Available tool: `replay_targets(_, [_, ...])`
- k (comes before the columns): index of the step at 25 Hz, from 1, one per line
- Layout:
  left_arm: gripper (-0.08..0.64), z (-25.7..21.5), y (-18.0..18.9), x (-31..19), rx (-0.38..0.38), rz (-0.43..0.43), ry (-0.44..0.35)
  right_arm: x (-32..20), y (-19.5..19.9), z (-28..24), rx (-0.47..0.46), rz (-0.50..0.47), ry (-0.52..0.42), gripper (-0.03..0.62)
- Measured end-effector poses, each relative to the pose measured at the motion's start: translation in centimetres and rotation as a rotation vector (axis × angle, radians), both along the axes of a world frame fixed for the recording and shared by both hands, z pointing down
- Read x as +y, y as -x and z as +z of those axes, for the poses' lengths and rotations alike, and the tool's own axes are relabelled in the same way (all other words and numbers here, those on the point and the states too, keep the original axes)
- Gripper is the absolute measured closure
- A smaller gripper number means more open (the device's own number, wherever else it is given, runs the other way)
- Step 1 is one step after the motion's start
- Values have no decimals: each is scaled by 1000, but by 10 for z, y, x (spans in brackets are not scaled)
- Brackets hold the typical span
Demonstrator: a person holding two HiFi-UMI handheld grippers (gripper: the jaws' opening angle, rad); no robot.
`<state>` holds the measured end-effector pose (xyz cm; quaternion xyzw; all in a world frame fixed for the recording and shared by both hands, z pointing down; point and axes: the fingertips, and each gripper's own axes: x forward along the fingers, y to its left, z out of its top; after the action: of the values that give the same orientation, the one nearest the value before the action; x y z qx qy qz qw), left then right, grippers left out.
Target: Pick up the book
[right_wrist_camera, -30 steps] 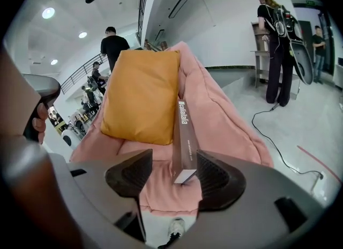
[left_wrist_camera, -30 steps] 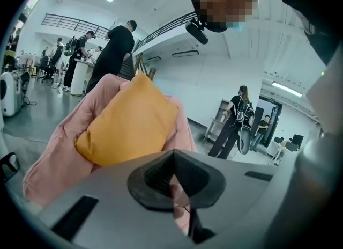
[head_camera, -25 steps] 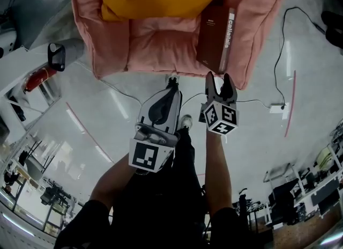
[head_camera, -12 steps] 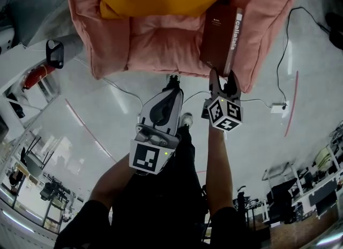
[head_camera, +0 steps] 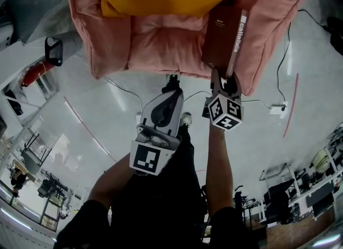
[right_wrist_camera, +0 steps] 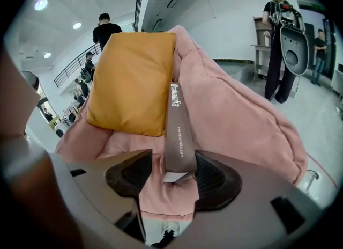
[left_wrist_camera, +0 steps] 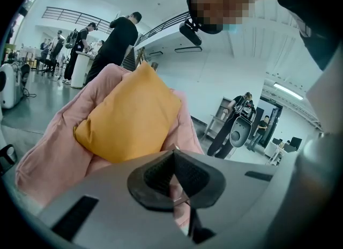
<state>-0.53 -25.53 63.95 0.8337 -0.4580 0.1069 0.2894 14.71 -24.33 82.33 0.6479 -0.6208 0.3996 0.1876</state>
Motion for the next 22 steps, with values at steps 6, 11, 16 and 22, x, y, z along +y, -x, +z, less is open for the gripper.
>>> replay_targets(6, [557, 0, 0, 4, -1, -14, 0, 1, -4, 1, 3, 0, -6, 430])
replay_targets(11, [557, 3, 0, 8, -1, -21, 5, -1, -4, 1, -5, -5, -14, 437])
replay_targets(16, [557, 0, 5, 12, -2, -35, -1, -2, 1, -4, 3, -6, -21, 440])
replay_targets(22, [557, -5, 8, 17, -4, -49, -6, -4, 1, -18, 25, -14, -50, 443])
